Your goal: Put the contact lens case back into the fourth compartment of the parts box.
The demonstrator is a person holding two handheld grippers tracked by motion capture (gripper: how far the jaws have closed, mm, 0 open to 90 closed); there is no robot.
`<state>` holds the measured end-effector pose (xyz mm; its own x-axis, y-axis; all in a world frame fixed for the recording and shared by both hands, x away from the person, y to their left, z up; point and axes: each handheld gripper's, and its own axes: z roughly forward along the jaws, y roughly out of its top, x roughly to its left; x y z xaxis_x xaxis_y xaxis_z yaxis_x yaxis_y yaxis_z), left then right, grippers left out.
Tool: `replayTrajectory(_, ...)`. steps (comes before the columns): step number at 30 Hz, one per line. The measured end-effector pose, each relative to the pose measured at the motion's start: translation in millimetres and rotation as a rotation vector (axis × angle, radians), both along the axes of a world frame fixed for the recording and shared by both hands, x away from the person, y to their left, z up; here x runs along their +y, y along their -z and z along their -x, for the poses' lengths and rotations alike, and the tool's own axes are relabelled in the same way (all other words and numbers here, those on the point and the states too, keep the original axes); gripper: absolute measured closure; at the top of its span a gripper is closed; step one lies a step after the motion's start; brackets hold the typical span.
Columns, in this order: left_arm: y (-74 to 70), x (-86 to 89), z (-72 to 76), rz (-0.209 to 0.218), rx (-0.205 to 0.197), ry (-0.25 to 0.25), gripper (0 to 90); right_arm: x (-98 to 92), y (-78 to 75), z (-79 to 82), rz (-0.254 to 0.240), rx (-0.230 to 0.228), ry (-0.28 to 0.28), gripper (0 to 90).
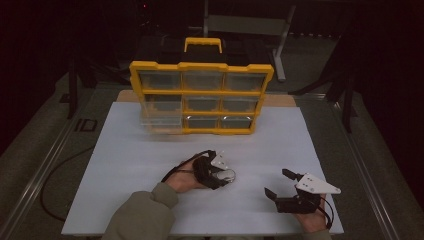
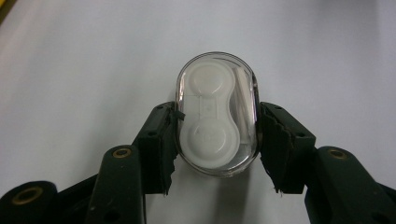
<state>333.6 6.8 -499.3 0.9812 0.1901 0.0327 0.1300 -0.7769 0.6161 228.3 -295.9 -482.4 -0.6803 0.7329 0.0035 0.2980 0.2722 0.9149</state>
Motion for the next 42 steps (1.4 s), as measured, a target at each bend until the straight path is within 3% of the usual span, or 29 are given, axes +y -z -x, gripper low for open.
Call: replayTrajectory(42,-51.9,48.4,4.4,-0.044,-0.049,-0.025,49.3,1.2,1.0,-0.2,0.0,0.006,-0.006,7.9)
